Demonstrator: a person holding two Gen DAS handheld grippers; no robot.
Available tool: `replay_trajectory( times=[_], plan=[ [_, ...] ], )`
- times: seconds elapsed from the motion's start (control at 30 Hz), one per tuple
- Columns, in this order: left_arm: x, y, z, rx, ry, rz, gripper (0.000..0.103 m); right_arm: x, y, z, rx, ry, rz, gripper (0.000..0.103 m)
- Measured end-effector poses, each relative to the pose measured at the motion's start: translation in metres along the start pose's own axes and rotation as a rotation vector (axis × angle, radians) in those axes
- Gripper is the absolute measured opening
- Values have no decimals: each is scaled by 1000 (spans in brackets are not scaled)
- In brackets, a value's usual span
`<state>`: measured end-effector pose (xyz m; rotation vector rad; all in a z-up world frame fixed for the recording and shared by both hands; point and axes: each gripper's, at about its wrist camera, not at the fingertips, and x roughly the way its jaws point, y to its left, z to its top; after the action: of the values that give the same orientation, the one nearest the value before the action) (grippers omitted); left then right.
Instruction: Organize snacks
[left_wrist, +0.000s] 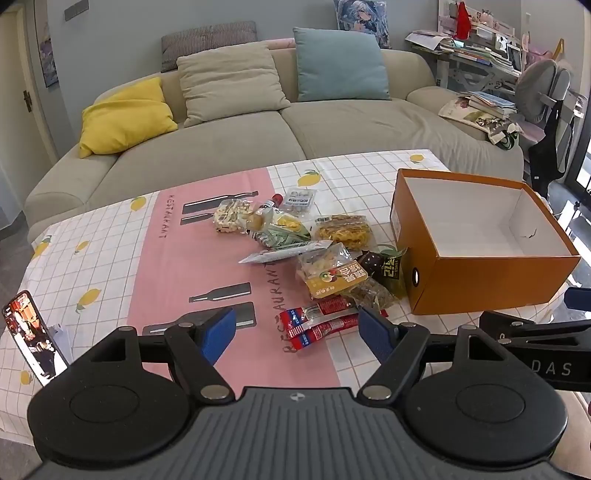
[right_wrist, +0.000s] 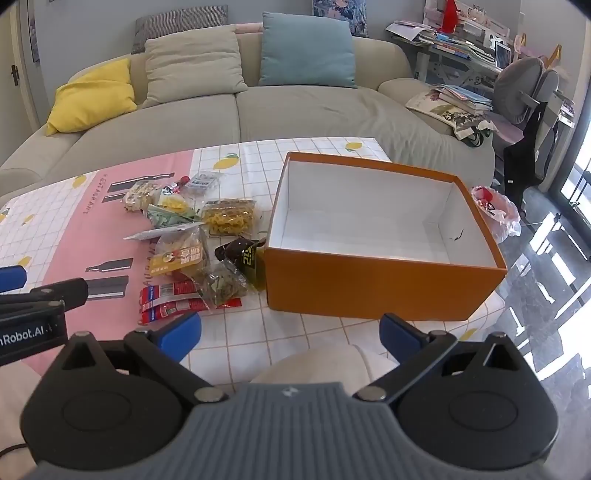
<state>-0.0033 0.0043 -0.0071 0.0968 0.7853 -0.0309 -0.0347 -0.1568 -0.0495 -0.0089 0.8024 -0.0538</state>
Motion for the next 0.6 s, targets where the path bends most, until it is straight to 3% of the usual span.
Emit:
replay_trajectory(
  times=[0.6],
  plan=[
    [3,1,-2,-6,10,-1,88,0,0,1,7,0,-14,100]
  ],
)
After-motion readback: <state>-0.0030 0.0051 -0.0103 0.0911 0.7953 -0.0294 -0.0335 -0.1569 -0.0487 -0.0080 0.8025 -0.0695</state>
